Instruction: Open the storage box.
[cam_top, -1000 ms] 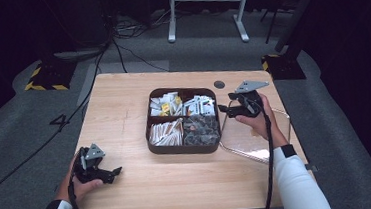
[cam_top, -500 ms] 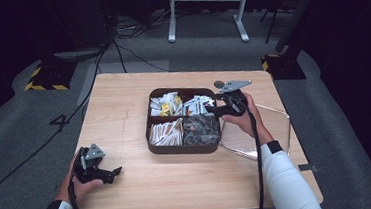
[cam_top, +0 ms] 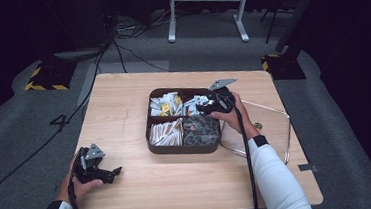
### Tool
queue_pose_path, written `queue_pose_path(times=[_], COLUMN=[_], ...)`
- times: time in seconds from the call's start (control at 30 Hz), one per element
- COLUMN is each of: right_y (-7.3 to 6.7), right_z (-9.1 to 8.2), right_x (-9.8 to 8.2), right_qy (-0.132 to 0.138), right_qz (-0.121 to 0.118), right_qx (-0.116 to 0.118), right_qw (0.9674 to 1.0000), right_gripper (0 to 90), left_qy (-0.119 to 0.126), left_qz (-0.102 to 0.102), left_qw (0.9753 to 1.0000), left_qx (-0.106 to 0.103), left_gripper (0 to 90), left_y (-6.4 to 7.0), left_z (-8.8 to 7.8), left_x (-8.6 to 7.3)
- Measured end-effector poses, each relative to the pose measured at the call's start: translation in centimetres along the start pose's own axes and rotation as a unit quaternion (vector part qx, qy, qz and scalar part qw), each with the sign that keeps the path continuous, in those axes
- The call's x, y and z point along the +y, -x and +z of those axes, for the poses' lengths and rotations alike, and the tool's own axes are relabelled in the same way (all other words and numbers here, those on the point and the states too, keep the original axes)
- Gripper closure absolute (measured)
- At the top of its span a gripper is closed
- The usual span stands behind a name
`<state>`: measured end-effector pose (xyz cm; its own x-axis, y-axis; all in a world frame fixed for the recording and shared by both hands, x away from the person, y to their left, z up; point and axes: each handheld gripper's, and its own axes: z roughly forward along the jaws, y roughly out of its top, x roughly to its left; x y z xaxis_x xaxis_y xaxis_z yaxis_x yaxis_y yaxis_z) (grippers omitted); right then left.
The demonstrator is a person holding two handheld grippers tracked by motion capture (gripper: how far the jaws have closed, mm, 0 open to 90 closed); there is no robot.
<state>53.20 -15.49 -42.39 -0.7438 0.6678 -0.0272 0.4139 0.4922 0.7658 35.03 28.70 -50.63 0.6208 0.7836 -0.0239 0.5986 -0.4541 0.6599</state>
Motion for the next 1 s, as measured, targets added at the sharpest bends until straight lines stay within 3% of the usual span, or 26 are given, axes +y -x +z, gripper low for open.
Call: queue_pose_path(times=[0.17,0.3,0.37,0.53,0.7,0.83,1.0], right_y=[0.4,0.3,0.2,-0.1,-0.7,-1.4,-1.8], right_z=[1.7,2.6,2.9,3.0,3.0,3.5,4.1], right_x=[-0.3,-0.5,-0.4,-0.2,0.4,0.9,1.4], right_qy=[-0.027,-0.045,-0.045,-0.043,-0.026,-0.037,-0.045], right_qz=[0.019,0.017,0.020,0.017,0.013,-0.004,-0.006], right_qx=[0.001,0.008,0.016,0.011,0.020,0.008,0.003], right_qw=[0.9994,0.9988,0.9986,0.9988,0.9994,0.9993,0.9990], right_gripper=[30.9,28.7,28.4,27.9,36.1,45.2,57.5], left_qy=[0.000,0.001,0.001,0.000,0.001,0.001,0.001], left_qz=[0.001,0.002,0.003,0.001,0.004,0.001,0.000], left_qw=[1.0000,1.0000,1.0000,1.0000,1.0000,1.0000,1.0000], left_qx=[0.000,0.000,-0.001,-0.001,0.001,0.000,0.000], left_gripper=[0.2,0.2,0.2,0.2,0.2,0.2,0.2], left_y=[0.0,0.0,-0.1,0.0,-0.1,0.0,0.0], left_z=[0.0,0.0,0.0,0.0,0.0,0.0,0.0], left_x=[0.0,0.0,0.0,0.0,0.0,0.0,0.0])
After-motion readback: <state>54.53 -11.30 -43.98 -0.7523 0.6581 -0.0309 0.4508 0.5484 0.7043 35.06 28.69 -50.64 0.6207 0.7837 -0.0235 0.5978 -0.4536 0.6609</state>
